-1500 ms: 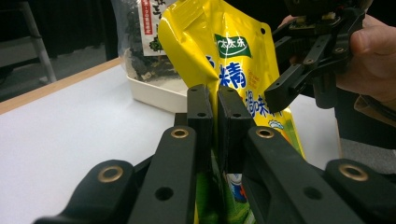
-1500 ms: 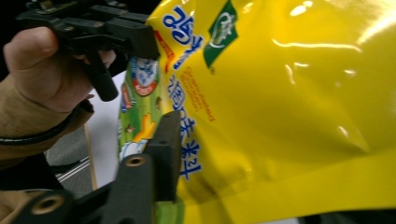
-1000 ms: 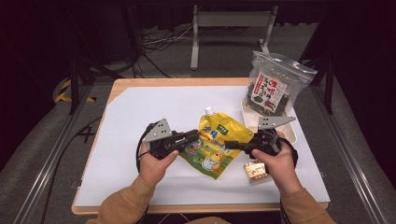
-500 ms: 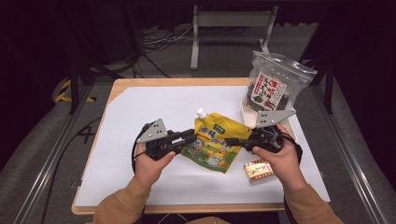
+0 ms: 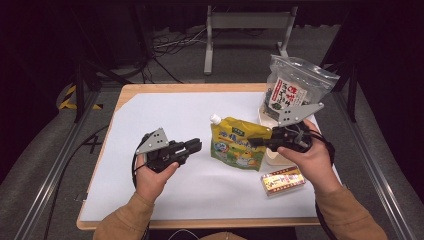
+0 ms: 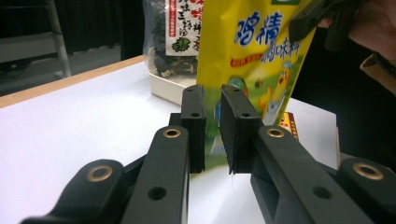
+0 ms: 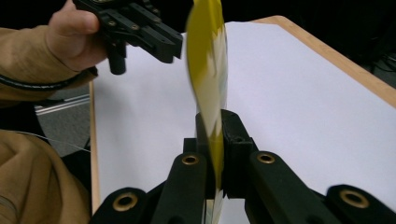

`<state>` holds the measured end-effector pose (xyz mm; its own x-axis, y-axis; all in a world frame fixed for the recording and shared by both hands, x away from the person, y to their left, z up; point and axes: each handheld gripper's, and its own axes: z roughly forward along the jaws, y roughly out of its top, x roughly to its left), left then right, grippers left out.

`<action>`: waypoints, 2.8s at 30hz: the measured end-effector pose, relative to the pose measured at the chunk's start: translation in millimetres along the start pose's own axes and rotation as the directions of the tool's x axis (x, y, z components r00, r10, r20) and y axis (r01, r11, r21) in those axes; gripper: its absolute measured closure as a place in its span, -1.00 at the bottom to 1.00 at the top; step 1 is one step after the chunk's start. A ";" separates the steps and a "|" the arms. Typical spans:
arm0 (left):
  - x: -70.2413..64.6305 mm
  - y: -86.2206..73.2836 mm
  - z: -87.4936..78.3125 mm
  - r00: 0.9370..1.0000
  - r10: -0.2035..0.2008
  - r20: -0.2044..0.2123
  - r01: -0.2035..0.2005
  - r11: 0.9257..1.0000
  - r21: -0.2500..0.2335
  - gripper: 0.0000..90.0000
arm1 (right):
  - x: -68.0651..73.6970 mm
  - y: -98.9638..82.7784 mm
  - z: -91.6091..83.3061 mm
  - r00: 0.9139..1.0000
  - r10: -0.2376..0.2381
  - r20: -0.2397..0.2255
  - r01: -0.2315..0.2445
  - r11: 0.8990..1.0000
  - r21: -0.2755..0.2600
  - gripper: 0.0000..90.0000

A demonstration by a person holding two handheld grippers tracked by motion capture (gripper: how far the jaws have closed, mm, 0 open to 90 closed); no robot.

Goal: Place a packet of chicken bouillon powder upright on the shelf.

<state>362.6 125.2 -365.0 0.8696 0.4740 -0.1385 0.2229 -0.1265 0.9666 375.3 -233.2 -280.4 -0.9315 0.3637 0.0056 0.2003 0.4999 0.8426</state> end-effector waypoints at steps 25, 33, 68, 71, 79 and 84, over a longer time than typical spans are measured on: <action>21.7 -13.6 -32.9 0.995 -0.052 -0.081 0.058 0.995 0.085 0.30 | -42.1 21.8 -57.0 0.996 -0.086 0.029 0.084 0.993 0.080 0.95; 25.4 -16.6 -36.6 0.991 -0.035 -0.127 0.055 0.986 0.160 0.12 | -53.4 22.7 -68.0 0.994 -0.101 0.044 0.097 0.992 0.080 0.95; 33.8 -19.5 -42.1 0.985 -0.047 -0.164 0.078 0.979 0.188 0.02 | -95.5 -10.1 -103.1 0.989 -0.124 0.078 0.112 0.983 0.146 0.95; 34.1 -19.5 -42.1 0.985 -0.044 -0.165 0.076 0.979 0.192 0.02 | -96.0 -12.2 -104.4 0.990 -0.116 0.078 0.103 0.984 0.146 0.95; 33.9 -19.8 -42.1 0.985 -0.052 -0.164 0.084 0.977 0.194 0.01 | -100.0 -17.3 -105.8 0.991 -0.111 0.077 0.096 0.980 0.172 0.95; 33.8 -19.8 -42.2 0.985 -0.054 -0.166 0.086 0.977 0.194 0.01 | -101.3 -19.3 -103.6 0.992 -0.105 0.071 0.090 0.978 0.187 0.95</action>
<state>369.0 180.5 -379.7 0.7712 0.6180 -0.1526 0.3781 -0.2520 0.8908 434.4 -361.1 -241.4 -0.9234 0.3643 -0.1211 0.1687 0.6684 0.7244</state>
